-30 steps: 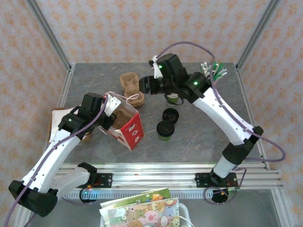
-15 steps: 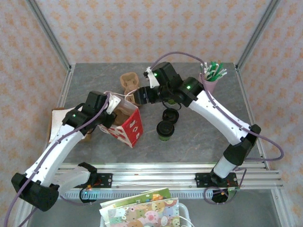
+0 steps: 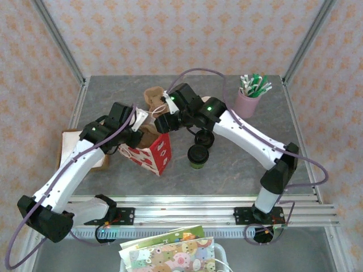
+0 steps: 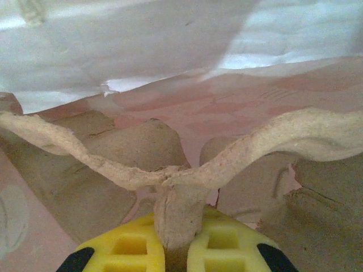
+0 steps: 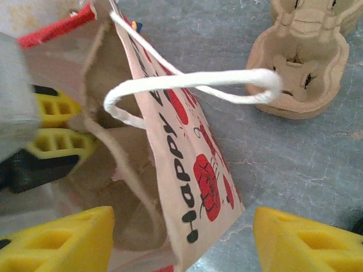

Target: Pack the takeout coffee

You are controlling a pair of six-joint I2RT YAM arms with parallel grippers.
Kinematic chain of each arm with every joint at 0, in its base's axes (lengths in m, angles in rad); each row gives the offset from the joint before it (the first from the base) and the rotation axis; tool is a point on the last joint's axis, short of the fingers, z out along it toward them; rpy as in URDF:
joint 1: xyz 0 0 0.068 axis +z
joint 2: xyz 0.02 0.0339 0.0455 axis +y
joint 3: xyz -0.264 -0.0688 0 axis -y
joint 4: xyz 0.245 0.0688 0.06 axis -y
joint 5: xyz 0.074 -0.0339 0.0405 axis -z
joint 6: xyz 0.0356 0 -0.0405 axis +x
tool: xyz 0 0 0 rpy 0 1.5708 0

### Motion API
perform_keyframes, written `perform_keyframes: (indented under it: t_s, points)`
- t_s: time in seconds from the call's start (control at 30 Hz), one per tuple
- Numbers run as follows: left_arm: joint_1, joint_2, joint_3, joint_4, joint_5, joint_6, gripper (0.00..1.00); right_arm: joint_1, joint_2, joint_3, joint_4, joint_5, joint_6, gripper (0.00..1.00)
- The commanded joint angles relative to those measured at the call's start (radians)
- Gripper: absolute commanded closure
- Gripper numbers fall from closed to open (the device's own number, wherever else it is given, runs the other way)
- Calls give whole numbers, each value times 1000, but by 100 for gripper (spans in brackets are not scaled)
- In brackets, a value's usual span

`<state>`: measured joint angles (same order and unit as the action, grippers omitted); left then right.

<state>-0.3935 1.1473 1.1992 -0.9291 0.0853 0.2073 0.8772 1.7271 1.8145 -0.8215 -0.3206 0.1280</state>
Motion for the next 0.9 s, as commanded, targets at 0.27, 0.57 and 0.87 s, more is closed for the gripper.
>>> perform_keyframes:
  t_s: [0.27,0.57,0.87]
  points:
    - [-11,2,38,-43,-9,3,100,25,80,72,23,158,-72,60]
    - [-18,-28,-29,-56,-22,-1,100,31,74,94,36,198,-74,87]
    - [-29,-5,-46,-64,-45,7,100,77,21,51,132,275,-39,100]
